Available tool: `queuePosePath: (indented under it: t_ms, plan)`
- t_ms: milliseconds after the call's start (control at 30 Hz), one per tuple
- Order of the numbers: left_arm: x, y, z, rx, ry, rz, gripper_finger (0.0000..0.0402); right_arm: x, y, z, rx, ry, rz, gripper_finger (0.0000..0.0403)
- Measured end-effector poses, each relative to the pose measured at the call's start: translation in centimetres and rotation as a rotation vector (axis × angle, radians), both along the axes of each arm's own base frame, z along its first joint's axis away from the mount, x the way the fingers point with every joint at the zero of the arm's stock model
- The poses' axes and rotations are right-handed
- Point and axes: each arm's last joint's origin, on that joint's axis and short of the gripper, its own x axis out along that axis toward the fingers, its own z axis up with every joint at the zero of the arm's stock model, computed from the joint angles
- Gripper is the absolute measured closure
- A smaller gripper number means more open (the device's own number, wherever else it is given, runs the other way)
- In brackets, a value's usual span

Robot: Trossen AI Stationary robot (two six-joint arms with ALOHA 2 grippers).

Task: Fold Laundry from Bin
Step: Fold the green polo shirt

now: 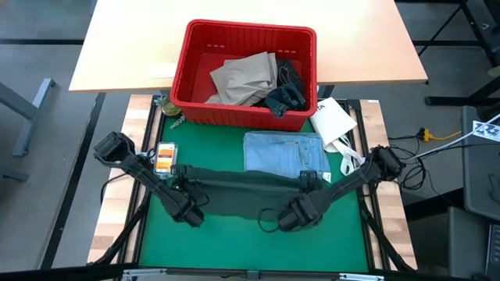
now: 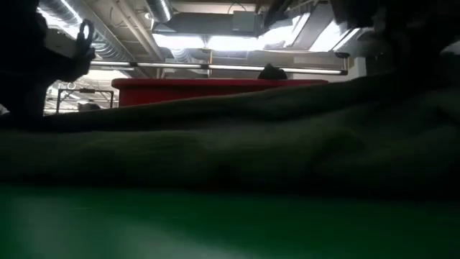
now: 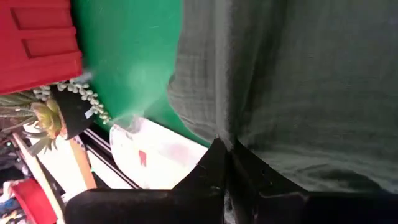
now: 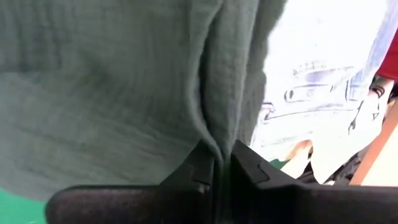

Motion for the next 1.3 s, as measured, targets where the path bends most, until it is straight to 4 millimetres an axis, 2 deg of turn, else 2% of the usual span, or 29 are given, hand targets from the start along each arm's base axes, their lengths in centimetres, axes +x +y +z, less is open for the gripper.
queuePosePath:
  t_ms: [367, 833, 933, 1133, 1300]
  plan:
    - [1.4, 1.8, 0.0, 0.043, -0.061, 0.046, 0.0399, 0.0, -2.6, -2.0, -0.044, 0.085, -0.073, 0.0381]
    - [2.1, 2.8, -0.2, 0.036, -0.079, 0.093, 0.0332, -0.2, -2.6, -2.3, -0.022, 0.113, -0.082, 0.0376]
    - [2.1, 2.8, -0.2, 0.035, -0.079, 0.093, 0.0311, -0.2, -2.6, -2.3, -0.022, 0.113, -0.083, 0.0356]
    - [2.0, 2.8, -0.1, 0.036, -0.079, 0.101, 0.0274, -0.2, -2.7, -2.3, -0.043, 0.102, -0.075, 0.0282]
    - [1.7, 2.9, 0.2, 0.047, -0.023, 0.111, 0.0263, -0.1, -2.7, -2.3, -0.055, 0.096, -0.069, 0.0238]
